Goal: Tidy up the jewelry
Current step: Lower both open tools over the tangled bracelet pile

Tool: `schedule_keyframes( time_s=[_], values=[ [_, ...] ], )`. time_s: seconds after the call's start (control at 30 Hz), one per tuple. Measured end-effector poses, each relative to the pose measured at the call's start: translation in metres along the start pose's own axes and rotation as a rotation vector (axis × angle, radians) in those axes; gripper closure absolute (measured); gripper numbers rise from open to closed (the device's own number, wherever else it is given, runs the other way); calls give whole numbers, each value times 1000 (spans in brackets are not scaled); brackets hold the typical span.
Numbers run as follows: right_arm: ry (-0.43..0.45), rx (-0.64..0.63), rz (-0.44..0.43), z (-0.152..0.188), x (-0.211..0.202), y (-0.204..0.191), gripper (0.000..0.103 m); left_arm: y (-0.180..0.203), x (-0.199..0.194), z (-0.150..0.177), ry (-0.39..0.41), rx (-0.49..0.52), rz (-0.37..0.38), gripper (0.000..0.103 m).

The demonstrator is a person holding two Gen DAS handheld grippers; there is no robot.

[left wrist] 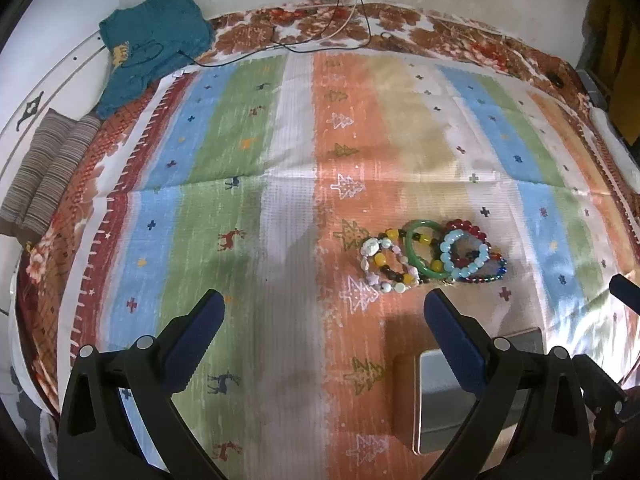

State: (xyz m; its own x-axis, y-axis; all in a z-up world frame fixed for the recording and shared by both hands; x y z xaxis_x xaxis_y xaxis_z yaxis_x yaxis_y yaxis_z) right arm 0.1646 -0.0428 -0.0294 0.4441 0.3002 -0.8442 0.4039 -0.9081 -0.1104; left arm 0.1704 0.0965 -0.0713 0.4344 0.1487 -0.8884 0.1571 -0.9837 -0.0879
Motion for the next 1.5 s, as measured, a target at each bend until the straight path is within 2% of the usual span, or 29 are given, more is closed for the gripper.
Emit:
schedule_keyframes(
  time_s=[0.6, 1.17, 1.23, 1.37, 1.5],
  values=[
    [-102, -69, 8, -18, 51, -14, 4, -2, 60, -22, -125, 21, 20, 10],
    [-188, -91, 72, -31, 109, -12, 5, 8, 114, -29, -244, 74, 73, 24],
    [-200, -93, 77, -32, 115, -13, 12, 9, 119, -28, -255, 77, 84, 25],
    [-219, -98, 93, -32, 126, -12, 14, 11, 129, -29, -272, 86, 101, 25],
    [-237, -100, 101, -34, 135, -11, 18, 13, 139, -28, -300, 108, 84, 28]
  ],
)
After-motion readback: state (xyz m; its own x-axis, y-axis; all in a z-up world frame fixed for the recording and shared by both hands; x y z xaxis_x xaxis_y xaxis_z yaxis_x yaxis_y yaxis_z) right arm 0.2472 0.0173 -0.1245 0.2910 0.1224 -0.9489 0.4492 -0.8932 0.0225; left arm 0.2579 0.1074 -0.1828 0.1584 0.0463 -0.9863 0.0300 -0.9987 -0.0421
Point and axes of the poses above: each gripper's, at about its wrist camera, not at the fingertips, and x roughly the way its jaws point, y to its right, z to its underside, the point moved 2 cm from there along x, roughly the way its jaws point, and after that the axes turned 10 degrees about x, right-handed, at the moved point
